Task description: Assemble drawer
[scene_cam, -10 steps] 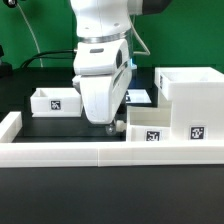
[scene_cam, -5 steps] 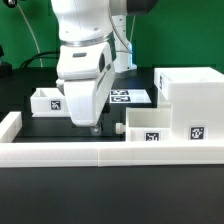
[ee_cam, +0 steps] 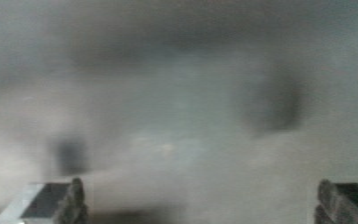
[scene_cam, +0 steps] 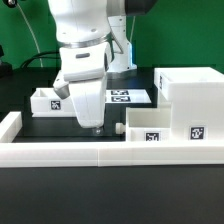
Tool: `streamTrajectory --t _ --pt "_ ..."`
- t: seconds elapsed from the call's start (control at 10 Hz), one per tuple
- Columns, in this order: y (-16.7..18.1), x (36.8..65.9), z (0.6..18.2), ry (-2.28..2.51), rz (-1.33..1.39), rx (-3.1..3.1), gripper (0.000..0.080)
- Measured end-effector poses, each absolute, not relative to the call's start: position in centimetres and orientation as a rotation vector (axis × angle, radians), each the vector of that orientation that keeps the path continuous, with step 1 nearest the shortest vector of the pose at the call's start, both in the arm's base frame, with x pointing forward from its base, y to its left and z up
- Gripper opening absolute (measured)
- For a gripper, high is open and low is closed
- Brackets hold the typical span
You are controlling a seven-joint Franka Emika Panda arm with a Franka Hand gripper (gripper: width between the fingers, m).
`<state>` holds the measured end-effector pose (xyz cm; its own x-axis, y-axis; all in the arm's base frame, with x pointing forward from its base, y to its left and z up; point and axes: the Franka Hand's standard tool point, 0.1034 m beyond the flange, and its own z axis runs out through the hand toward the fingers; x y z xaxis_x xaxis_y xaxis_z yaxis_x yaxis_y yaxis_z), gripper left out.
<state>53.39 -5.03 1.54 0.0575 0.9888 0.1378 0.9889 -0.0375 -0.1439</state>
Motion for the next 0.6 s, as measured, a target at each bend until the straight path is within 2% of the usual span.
streamTrajectory --t 0.3,0.6 --pt "-2.8 55.6 2.3 -1.986 0.003 -2.169 0.0649" --pt "-2.3 55.7 2.2 -1.975 -0.007 -2.196 0.0649"
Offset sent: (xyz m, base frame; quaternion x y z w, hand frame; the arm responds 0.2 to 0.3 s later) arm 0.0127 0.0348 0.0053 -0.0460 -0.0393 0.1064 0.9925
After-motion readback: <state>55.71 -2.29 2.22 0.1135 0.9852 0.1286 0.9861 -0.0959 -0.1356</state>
